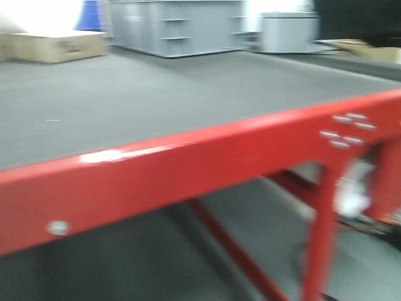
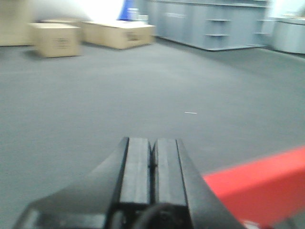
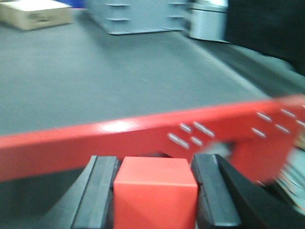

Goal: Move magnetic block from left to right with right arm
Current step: 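Turn the base past the chair toward the other carpeted area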

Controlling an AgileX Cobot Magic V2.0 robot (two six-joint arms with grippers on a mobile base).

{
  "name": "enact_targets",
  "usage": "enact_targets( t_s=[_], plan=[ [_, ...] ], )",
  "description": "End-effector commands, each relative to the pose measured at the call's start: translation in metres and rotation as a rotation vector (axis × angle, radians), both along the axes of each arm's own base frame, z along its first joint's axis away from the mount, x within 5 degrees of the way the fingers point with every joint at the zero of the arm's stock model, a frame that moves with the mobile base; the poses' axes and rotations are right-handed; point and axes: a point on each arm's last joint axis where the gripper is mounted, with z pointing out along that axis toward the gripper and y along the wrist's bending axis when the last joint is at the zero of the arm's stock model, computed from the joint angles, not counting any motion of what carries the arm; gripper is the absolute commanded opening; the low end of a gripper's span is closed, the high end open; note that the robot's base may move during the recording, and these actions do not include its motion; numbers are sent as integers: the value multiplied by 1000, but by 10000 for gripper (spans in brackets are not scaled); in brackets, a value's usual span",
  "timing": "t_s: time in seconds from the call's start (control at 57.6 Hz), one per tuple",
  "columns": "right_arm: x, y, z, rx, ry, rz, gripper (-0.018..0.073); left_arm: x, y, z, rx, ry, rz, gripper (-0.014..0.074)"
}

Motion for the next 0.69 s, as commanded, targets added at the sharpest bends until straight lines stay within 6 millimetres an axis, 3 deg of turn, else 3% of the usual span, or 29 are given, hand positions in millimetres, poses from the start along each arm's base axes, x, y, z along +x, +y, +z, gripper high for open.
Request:
enact_targets(
  t_s=[0.0,0.677],
  plan=[
    [0,0,17,7,-107,1,216,-1,1,5,-13,-85,7,-126],
    [0,0,17,7,-107,1,216,-1,1,5,-13,-85,7,-126]
  ],
)
